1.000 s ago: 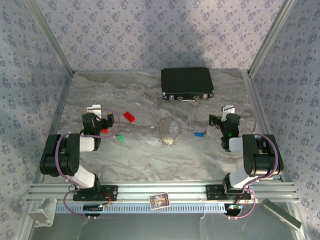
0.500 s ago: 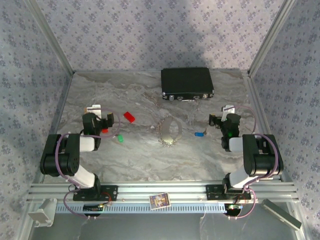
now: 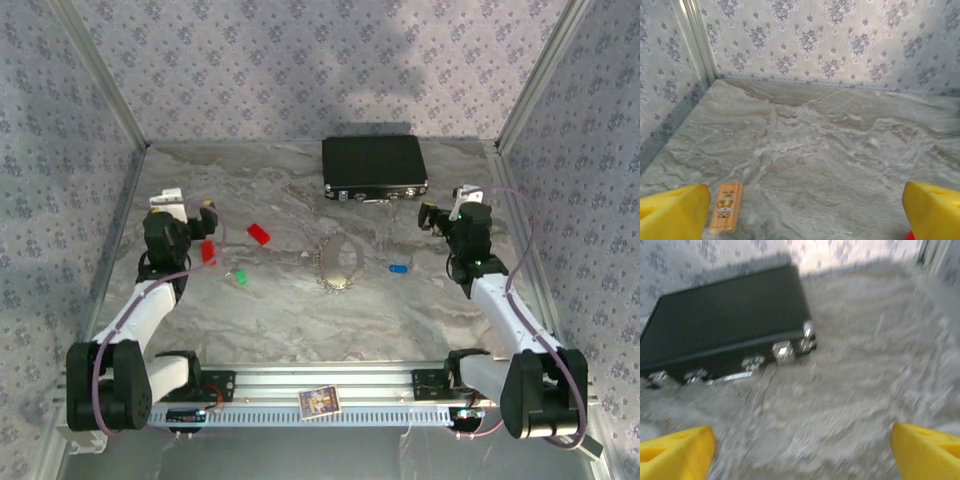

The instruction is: Put the keys on the keyring

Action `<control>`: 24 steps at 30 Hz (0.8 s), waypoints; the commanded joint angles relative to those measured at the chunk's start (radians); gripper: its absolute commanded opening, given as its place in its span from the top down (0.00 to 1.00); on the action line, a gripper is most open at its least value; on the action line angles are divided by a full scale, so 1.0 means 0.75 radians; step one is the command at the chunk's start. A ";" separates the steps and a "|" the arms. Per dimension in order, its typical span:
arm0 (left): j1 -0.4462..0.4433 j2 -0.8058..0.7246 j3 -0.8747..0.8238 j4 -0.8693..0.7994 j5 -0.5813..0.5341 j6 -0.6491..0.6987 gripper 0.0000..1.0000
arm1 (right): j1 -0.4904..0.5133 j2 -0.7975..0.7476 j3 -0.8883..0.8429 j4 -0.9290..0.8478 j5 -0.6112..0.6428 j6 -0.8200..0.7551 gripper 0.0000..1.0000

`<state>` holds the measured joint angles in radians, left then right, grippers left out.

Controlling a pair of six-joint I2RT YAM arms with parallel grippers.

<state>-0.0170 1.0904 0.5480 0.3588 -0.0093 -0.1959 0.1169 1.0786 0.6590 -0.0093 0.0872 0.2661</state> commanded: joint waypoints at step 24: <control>-0.822 0.089 -0.070 -0.359 -0.015 -0.553 0.09 | 0.860 0.403 0.217 -0.652 -0.141 0.519 0.40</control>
<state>-0.6189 1.1439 0.4980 0.0639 -0.0010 -0.5529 0.7433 1.3334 0.7673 -0.5541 0.0078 0.6140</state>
